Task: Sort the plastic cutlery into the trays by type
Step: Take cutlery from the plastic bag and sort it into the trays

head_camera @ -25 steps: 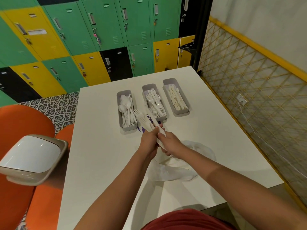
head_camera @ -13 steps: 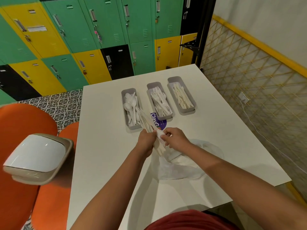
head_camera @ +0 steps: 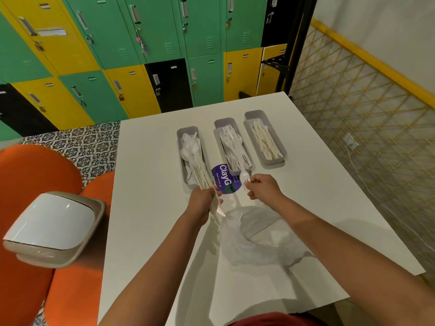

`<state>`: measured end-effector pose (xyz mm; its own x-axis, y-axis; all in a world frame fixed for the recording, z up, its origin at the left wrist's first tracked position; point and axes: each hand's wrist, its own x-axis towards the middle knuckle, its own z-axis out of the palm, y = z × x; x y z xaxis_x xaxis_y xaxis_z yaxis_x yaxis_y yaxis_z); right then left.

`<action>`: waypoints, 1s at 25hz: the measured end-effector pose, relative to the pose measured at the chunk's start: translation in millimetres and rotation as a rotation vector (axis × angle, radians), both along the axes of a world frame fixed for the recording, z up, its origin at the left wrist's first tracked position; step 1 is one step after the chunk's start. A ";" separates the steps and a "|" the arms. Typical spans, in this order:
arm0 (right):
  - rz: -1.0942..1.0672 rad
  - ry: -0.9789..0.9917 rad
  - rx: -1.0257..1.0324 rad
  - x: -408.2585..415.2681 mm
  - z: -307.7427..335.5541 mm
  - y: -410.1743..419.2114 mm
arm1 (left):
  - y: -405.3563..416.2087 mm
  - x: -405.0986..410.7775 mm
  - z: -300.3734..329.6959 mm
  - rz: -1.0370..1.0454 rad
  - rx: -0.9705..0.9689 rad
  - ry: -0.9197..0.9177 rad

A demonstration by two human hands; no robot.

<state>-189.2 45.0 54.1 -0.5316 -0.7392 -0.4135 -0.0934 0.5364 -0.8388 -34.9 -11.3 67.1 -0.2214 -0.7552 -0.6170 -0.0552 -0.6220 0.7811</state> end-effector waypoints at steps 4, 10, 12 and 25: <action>0.001 0.063 0.071 -27.7 -6.2 -23.6 | -17.2 -10.0 3.6 -0.016 -0.003 -0.001; 0.109 0.161 0.195 -58.8 -8.1 -79.4 | -52.4 -26.8 -5.6 -0.093 -0.001 -0.075; 0.138 0.180 0.220 -66.7 -10.5 -98.4 | -63.9 -32.1 -9.5 -0.101 0.014 -0.099; 0.262 0.528 0.279 -70.5 -23.6 -126.6 | -89.8 -57.7 -26.3 -0.099 0.057 -0.103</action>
<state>-259.7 -81.6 30.5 -0.5324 -0.7746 -0.3413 -0.6123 0.6308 -0.4765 -92.6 -101.1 40.8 -0.2263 -0.6959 -0.6816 -0.1965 -0.6527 0.7317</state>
